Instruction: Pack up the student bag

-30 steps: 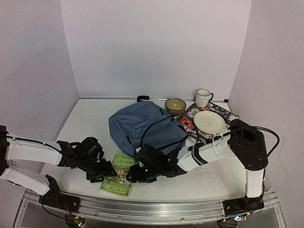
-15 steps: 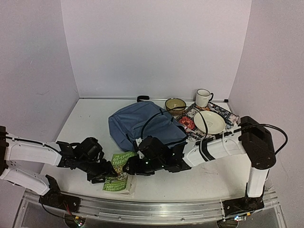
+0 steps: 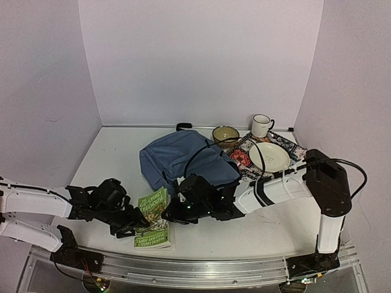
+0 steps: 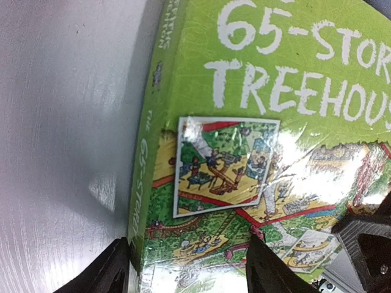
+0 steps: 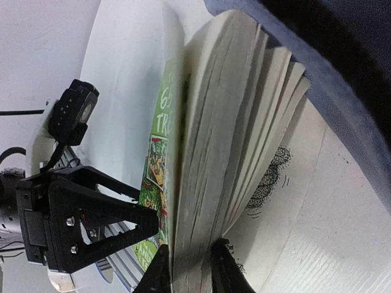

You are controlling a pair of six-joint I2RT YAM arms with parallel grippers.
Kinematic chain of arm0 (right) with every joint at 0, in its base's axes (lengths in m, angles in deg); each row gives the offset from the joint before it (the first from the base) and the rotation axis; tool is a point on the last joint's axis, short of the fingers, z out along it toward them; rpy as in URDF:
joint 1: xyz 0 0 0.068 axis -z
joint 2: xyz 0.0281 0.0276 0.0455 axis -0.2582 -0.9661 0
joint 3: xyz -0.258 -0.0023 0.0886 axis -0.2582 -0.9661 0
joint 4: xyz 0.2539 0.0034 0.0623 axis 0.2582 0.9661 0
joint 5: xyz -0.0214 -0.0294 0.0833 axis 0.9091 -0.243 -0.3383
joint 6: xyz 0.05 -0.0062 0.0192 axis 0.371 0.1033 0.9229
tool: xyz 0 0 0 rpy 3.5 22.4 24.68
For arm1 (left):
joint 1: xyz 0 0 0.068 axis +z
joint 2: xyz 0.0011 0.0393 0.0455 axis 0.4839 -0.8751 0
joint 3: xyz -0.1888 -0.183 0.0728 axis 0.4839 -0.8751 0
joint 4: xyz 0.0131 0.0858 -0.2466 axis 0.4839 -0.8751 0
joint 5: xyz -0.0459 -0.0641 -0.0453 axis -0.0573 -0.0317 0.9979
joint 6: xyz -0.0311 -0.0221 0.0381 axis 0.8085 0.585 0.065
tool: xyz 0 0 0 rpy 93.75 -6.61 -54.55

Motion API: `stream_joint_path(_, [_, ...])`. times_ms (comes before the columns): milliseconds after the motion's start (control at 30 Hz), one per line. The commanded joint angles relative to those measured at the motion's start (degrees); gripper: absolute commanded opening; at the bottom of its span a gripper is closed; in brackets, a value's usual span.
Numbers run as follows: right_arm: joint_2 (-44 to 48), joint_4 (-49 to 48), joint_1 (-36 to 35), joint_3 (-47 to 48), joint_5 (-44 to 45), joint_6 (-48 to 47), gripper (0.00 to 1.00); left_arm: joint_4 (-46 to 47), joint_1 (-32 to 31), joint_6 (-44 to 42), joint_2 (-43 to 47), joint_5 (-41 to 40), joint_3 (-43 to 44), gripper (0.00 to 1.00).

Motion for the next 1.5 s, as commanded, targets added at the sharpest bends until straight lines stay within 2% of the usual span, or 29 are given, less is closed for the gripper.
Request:
stream_joint_path(0, [2.4,-6.5,-0.6,0.7,-3.9,-1.3,0.10,9.2,-0.4,2.7,5.5,-2.0,0.2,0.68])
stream_joint_path(100, [3.9,-7.8,-0.6,0.2,-5.3,-2.5,0.01,8.7,-0.4,3.6,9.0,-4.7,-0.8,0.73])
stream_joint_path(400, [10.1,-9.8,-0.2,0.4,-7.8,-6.7,0.00,6.8,-0.4,1.7,23.7,-15.6,-0.9,0.90])
stream_joint_path(700, [17.6,-11.9,2.5,-0.8,-11.5,-10.4,0.00,5.6,-0.4,-2.0,28.1,-18.7,1.3,0.91])
stream_joint_path(900, [21.4,-13.9,4.5,-2.9,-13.0,-10.5,0.00,7.7,-0.4,-5.8,27.9,-17.5,3.8,0.91])
stream_joint_path(1100, [22.8,-15.6,5.5,-3.2,-13.8,-10.7,0.00,20.7,-0.4,-5.6,24.6,-8.5,2.7,0.85])
stream_joint_path(1233, [23.0,-16.5,6.3,-3.6,-13.7,-10.4,0.00,24.5,-0.4,-6.0,21.9,-5.6,3.9,0.76])
stream_joint_path(1367, [22.9,-17.2,7.8,-4.3,-13.6,-10.2,0.00,26.8,-0.4,-8.0,20.8,-3.3,6.2,0.61])
stream_joint_path(1467, [22.6,-17.5,8.8,-4.6,-13.3,-10.1,0.02,29.3,-0.4,-8.8,20.0,-1.7,7.4,0.45])
